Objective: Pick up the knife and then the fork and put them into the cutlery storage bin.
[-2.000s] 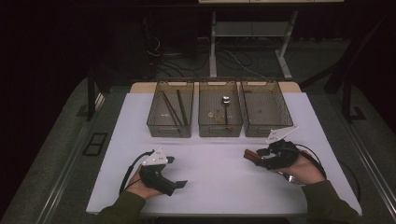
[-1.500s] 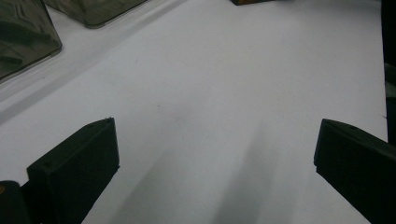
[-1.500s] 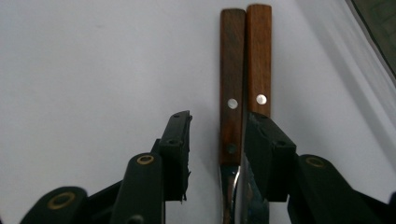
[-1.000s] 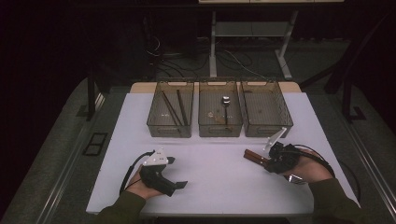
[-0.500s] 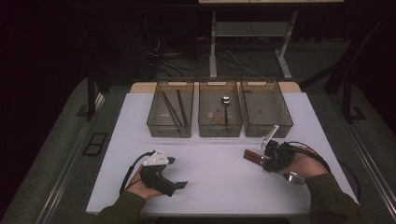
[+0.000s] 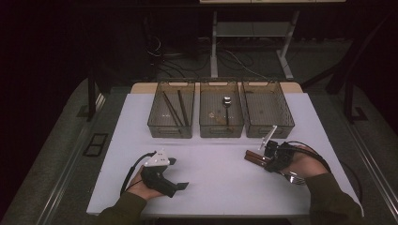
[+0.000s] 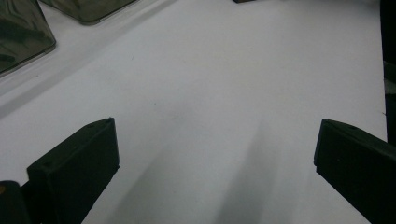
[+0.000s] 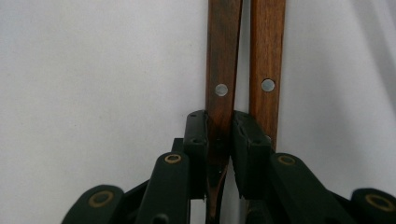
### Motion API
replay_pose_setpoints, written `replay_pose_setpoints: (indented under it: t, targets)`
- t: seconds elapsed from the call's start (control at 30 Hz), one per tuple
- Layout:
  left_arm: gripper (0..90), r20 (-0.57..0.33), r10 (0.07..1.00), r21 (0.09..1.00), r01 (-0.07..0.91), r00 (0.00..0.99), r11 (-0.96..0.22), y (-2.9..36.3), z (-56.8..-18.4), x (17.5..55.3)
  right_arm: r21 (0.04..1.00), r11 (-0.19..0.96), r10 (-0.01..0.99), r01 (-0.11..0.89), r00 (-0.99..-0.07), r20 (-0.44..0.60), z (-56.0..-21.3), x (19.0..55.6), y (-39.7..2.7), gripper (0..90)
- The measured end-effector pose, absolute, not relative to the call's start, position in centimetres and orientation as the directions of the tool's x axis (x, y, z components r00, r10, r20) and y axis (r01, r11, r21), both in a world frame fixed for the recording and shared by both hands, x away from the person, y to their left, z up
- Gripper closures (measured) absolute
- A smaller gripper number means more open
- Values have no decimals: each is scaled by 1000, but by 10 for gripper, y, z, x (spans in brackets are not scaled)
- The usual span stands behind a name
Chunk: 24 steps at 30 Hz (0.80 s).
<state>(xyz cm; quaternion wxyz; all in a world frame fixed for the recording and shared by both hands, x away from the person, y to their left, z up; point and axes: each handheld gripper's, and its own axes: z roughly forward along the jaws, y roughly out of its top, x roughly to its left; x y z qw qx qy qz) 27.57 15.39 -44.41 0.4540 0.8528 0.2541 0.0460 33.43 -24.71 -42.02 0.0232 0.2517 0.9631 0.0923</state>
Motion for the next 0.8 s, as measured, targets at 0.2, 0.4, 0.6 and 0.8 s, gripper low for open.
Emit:
replay_pose_setpoints:
  t: [0.2,0.4,0.6,0.8]
  targets:
    - [0,-153,476,798,392,866,-457,154,-444,276,249,835,497,491,-867,42,-414,334,-255,775]
    - [0,-151,476,799,390,866,-457,154,-444,276,300,812,510,501,-858,54,-410,334,-260,777]
    - [0,-153,476,799,392,866,-456,154,-444,276,366,780,518,508,-852,78,-405,334,-265,778]
    - [0,-151,475,799,390,867,-457,155,-443,276,434,739,527,515,-844,103,-397,333,-270,778]
